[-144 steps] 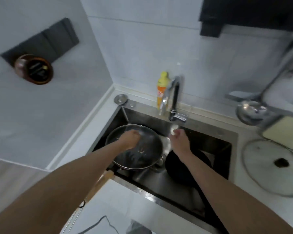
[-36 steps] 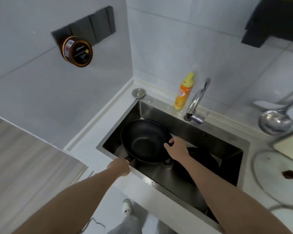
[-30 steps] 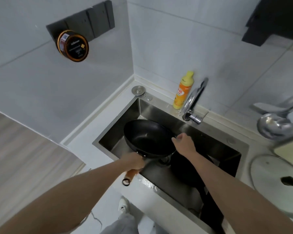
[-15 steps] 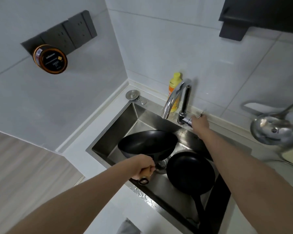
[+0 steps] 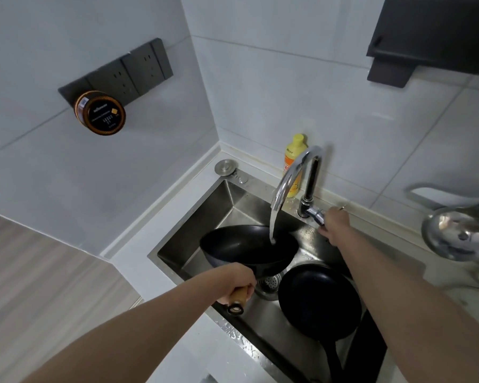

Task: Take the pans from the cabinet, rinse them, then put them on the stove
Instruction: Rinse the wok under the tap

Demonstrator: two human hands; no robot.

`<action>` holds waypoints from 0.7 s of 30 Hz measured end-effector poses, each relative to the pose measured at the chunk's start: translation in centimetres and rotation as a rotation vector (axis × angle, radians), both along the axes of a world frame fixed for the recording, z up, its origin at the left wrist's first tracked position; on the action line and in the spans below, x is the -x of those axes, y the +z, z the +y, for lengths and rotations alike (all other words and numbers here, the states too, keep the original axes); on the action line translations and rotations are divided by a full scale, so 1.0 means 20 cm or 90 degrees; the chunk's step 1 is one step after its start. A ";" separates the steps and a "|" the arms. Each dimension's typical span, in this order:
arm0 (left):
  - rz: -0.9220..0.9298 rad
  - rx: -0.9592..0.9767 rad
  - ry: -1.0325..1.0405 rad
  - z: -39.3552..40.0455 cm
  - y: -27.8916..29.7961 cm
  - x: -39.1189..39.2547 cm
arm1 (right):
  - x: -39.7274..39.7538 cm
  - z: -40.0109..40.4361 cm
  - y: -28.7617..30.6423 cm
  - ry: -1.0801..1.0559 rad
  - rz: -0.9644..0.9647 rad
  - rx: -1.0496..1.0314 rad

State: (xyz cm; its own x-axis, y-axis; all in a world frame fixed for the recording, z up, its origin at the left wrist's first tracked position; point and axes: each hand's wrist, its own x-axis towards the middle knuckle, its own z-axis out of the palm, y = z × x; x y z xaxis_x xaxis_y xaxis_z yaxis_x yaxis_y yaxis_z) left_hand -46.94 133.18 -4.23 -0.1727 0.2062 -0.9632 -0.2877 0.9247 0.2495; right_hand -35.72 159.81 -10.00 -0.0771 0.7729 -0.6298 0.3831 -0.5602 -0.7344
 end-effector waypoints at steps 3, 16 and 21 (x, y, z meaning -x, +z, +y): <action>0.014 0.014 -0.010 -0.01 0.03 0.01 | -0.05 -0.08 -0.05 -0.018 0.040 0.024; -0.076 -0.127 0.077 -0.20 0.17 -0.15 | -0.11 -1.10 0.06 0.171 0.075 0.303; -0.138 -0.173 0.131 -0.42 0.18 -0.02 | 0.12 -1.34 0.19 0.205 0.104 0.308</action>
State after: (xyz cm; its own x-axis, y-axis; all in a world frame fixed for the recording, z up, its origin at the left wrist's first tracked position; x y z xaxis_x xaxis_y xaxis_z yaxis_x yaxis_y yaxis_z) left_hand -46.46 124.84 -0.69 -0.0357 0.4406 -0.8970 -0.5321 0.7514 0.3903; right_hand -38.03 132.93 -6.23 -0.3852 0.3241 -0.8641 0.4923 -0.7198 -0.4894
